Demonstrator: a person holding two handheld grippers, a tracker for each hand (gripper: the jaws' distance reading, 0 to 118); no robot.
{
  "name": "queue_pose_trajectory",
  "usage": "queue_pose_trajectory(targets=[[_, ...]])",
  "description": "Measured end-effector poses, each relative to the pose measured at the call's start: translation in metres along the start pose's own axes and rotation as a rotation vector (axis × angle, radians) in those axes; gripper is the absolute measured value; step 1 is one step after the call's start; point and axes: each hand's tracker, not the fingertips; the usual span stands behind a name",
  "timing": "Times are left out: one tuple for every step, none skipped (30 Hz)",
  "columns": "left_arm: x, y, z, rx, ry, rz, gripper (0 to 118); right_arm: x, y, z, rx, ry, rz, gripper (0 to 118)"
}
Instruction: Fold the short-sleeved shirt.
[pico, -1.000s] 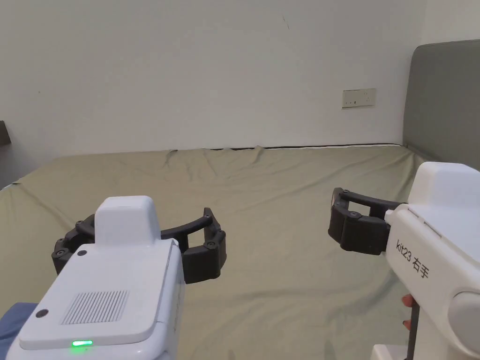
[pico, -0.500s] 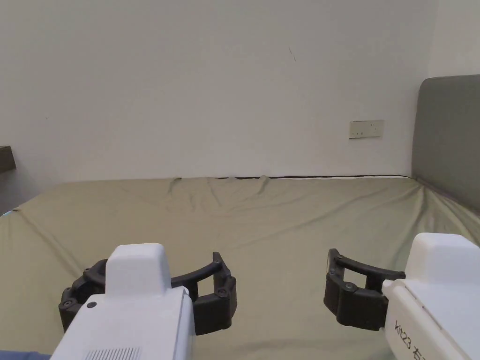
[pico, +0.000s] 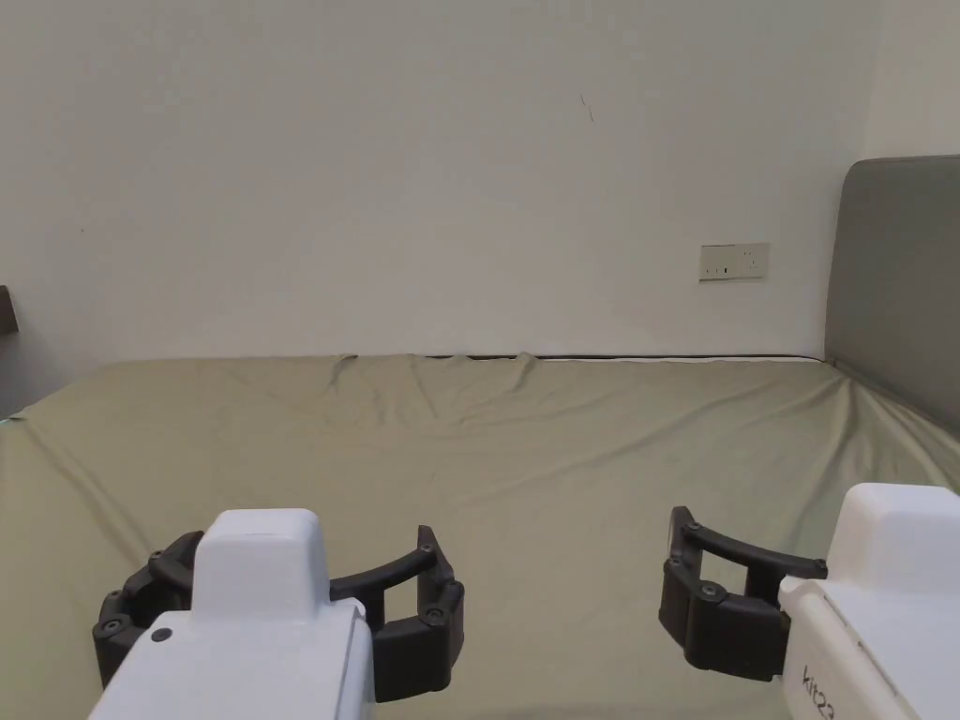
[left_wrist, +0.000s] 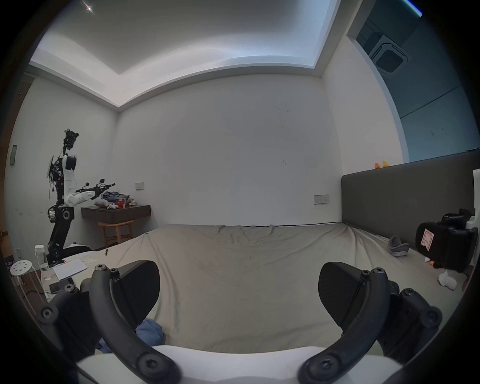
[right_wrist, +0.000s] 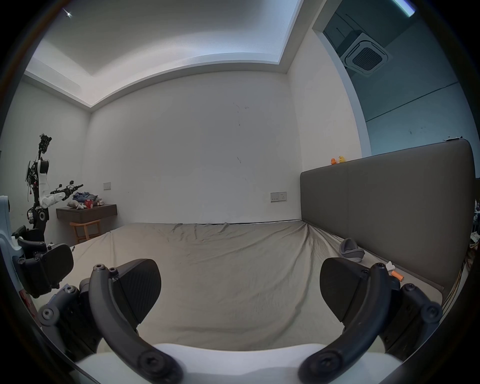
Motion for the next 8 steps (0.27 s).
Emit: queue_pose_trajectory(targets=[[-0.0006,-0.0016,-0.0004,-0.003,0.005,-0.006,118,-0.0005,0.0005,-0.0009,0.000,-0.005,-0.001,118],[-0.0008,-0.0027,-0.0007,-0.007,0.016,-0.014,118,-0.0001,0.0016,-0.0029,-0.009,-0.009,-0.002,118],[-0.0010,-0.0037,-0.0008,-0.011,0.026,-0.019,118,0.0012,0.0007,-0.0044,-0.029,0.001,-0.022,118],[-0.0015,-0.0055,-0.0005,-0.013,0.027,-0.021,118,0.0032,-0.0005,-0.0056,-0.052,0.011,-0.049,118],[-0.0028,-0.0064,0.0001,-0.018,0.023,-0.021,118,0.0038,0.0004,-0.0062,-0.050,0.016,-0.049,118],[-0.0036,-0.0065,0.0006,-0.024,0.019,-0.017,118,0.0043,0.0002,-0.0062,-0.051,0.017,-0.057,118],[-0.0044,-0.0067,0.0010,-0.029,0.014,-0.010,118,0.0049,-0.0004,-0.0057,-0.047,0.017,-0.064,118],[-0.0051,-0.0070,0.0007,-0.033,0.011,-0.003,118,0.0054,-0.0008,-0.0052,-0.040,0.014,-0.070,118]])
